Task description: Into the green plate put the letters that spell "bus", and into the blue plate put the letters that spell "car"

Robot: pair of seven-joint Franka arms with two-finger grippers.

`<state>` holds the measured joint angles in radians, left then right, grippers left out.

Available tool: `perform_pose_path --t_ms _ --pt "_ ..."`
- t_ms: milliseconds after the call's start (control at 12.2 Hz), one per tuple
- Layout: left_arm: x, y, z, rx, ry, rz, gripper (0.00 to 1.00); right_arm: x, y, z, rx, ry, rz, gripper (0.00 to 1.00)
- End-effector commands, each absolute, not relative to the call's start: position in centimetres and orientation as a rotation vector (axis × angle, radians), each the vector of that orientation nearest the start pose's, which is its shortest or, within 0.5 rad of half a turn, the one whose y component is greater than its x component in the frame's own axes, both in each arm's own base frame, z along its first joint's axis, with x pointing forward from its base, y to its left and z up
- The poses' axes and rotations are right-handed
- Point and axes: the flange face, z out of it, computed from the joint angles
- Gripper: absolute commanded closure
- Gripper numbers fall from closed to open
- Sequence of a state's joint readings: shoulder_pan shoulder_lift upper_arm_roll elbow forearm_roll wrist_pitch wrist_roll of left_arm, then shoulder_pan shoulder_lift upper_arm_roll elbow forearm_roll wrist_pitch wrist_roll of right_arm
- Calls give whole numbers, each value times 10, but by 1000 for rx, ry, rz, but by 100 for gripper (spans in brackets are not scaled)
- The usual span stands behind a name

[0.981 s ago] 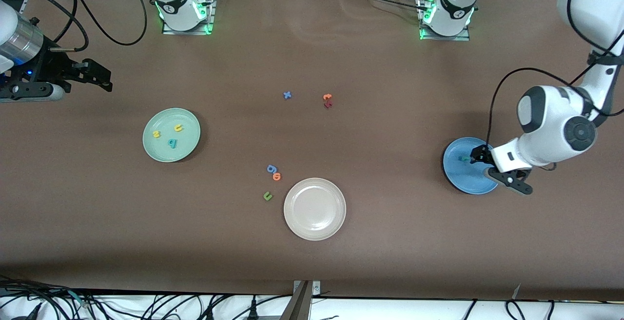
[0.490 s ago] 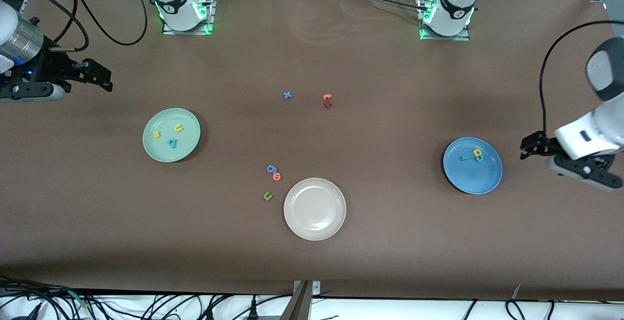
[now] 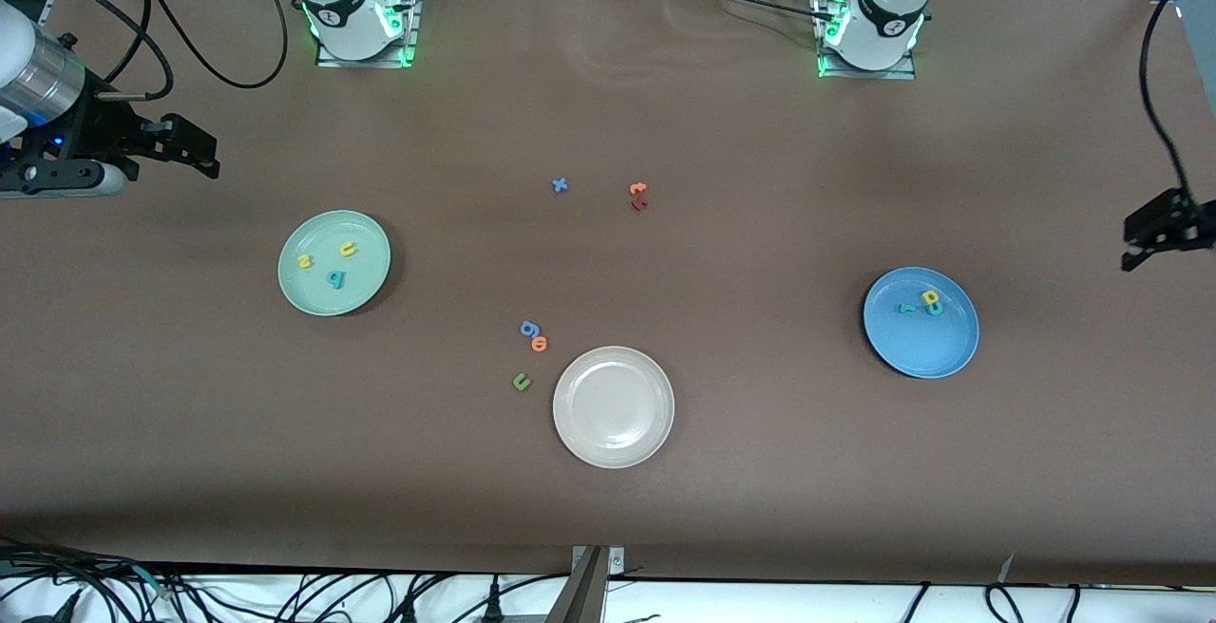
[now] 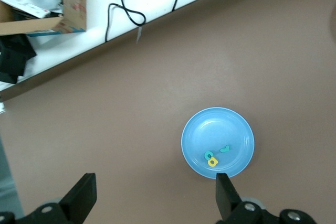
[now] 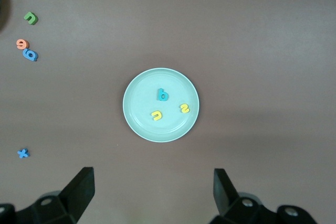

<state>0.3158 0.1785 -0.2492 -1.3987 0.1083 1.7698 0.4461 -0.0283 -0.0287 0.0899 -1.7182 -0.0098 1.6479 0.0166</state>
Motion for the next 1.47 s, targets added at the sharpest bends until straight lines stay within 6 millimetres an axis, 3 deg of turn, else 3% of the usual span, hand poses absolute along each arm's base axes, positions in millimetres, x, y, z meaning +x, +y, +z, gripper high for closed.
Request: perform_pose_path --t_ms 0,409,981,1226,1389 --pt "620 69 649 -2988 558 -297 0 542 33 584 -3148 -97 58 0" --pt "584 45 671 -3052 555 -275 0 542 33 584 -3149 -97 58 0" --pt "536 33 643 -3077 512 -96 0 542 33 584 -3149 -97 58 0" --pt "525 10 643 -3124 210 -88 0 542 33 584 -3149 -97 60 0" --pt "511 14 638 -3153 89 -52 0 542 33 584 -3149 -97 58 0"
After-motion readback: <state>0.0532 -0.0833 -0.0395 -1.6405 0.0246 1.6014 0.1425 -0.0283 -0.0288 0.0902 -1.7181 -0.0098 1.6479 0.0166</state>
